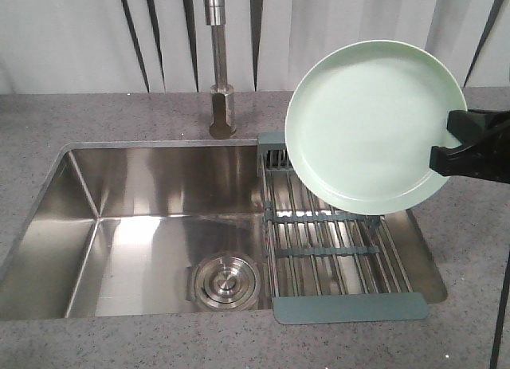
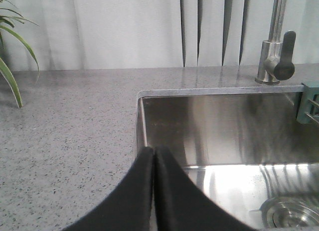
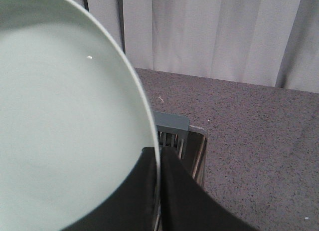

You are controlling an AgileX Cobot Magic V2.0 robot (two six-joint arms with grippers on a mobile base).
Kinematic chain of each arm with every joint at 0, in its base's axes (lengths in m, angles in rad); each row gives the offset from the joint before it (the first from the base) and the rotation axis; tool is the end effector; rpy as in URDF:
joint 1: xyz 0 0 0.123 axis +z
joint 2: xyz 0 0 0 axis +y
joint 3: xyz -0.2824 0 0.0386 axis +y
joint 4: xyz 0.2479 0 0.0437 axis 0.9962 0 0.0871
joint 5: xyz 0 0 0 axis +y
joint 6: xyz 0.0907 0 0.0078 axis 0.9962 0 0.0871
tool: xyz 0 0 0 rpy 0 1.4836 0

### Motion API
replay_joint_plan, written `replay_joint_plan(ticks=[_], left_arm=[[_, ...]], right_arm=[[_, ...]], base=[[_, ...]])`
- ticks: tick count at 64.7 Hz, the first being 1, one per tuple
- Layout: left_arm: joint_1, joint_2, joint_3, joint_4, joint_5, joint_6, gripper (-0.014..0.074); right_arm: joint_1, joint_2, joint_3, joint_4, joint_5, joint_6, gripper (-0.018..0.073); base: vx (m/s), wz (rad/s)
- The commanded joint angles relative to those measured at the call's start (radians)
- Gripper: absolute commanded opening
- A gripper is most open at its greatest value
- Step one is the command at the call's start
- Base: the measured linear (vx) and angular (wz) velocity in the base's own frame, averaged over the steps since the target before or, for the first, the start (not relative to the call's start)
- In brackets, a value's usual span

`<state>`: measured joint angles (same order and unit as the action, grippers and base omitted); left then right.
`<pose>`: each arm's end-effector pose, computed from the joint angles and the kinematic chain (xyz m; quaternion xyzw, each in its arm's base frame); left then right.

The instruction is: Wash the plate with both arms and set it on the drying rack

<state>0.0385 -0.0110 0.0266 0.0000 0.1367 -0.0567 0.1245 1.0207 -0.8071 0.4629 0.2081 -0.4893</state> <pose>0.0565 0.0022 0.1923 -0.0347 0.7289 -0.0062 0.6837 0.2202 0.0361 0.3460 -0.0915 0.8031 0.0636 0.5853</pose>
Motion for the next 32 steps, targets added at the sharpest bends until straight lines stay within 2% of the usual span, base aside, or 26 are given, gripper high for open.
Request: replay_joint_plan(ticks=[1,32], left_arm=[[0.001,-0.016,0.015,-0.006,-0.073,-0.011,-0.0006],[0.001,-0.016,0.015,-0.006,-0.073,-0.011,-0.0006]], right_arm=[[-0.003,-0.017,-0.028,0.009,-0.074,-0.008,-0.0005],[-0.003,-0.017,-0.028,0.009,-0.074,-0.008,-0.0005]], base=[[0.02,-0.01],[0.03,-0.03]])
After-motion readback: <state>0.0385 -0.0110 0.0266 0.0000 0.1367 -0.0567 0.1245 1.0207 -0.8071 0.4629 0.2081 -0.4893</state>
